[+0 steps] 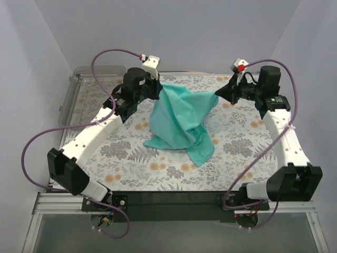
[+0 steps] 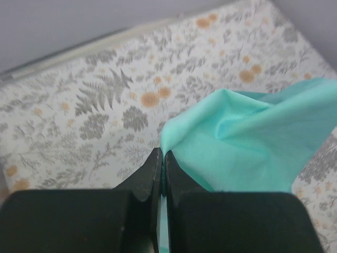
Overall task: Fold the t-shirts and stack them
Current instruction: Flatten the tshirt out
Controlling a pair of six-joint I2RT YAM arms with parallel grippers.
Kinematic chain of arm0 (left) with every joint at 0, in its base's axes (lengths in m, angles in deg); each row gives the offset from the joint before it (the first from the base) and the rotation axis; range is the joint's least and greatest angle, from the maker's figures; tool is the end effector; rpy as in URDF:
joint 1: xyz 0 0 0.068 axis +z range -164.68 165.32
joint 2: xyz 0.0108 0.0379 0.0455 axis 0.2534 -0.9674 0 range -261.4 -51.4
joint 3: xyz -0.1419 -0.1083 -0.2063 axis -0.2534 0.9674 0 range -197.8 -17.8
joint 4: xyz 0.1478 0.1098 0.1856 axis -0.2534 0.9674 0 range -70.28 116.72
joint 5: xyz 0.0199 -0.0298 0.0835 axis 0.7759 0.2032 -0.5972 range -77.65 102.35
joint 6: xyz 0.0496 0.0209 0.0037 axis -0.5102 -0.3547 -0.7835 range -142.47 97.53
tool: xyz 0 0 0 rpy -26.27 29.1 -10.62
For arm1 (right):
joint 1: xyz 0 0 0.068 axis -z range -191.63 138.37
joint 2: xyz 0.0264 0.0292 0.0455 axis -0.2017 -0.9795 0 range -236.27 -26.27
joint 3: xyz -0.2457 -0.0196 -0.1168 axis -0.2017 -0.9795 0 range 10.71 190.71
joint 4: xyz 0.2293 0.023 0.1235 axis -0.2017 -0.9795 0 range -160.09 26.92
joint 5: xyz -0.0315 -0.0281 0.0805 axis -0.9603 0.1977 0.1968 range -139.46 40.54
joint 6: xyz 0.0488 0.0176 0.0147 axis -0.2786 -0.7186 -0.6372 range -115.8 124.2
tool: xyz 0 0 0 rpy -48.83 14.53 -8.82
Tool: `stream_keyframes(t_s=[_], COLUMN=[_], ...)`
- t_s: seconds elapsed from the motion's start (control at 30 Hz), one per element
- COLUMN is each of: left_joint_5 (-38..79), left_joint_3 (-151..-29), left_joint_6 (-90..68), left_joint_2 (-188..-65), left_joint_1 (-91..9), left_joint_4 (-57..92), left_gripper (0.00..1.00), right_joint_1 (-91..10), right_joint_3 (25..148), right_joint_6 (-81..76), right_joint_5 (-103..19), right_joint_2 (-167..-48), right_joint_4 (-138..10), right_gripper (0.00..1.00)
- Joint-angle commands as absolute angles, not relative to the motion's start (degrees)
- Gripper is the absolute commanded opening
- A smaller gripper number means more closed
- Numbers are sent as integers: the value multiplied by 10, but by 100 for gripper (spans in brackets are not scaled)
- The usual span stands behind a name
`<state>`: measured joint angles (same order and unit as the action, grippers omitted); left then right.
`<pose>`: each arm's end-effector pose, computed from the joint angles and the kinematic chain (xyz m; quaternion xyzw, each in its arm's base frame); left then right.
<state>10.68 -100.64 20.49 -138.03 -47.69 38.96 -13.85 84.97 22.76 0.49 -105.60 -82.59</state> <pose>0.2973 -0.1918 0.3779 -0.0803 0.8301 -0.3300 0.4423 0.3073 0.0393 0.3707 -0.3620 0.7091 0.2820 0.5354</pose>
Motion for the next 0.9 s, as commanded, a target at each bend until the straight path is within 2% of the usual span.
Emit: stream_keyframes(t_s=[0.0,0.1,0.3,0.47,0.67,0.77,0.87], left_joint_5=[84,75,53,73,84,75,61], left_joint_3=[-1062,-1067,-1050,-1086,-1087,-1073,-1075], left_joint_6=[185,180,182,189,193,193,187], left_joint_2=[-1301,-1268,-1180,-1174,-1200,-1237,-1293], left_joint_1=[-471,-471,-472,-472,-472,-472,-469], left_joint_4=[370,339,250,240,228,212,201], left_gripper=[0,0,0,0,0,0,0], right_joint_1=[-137,-137,-122,-122,-122,-122,-127], right_joint_3=[897,952,1098,1214,1214,1176,1191], right_joint_6=[239,242,207,190,180,169,162], right_joint_5=[17,-48,-157,-176,-169,-157,-165], right_joint_2=[-993,-947,-959,-980,-998,-1012,-1059], right_joint_4=[-829,-829,-862,-878,-871,-843,-833], right_gripper=[1,1,1,1,1,1,1])
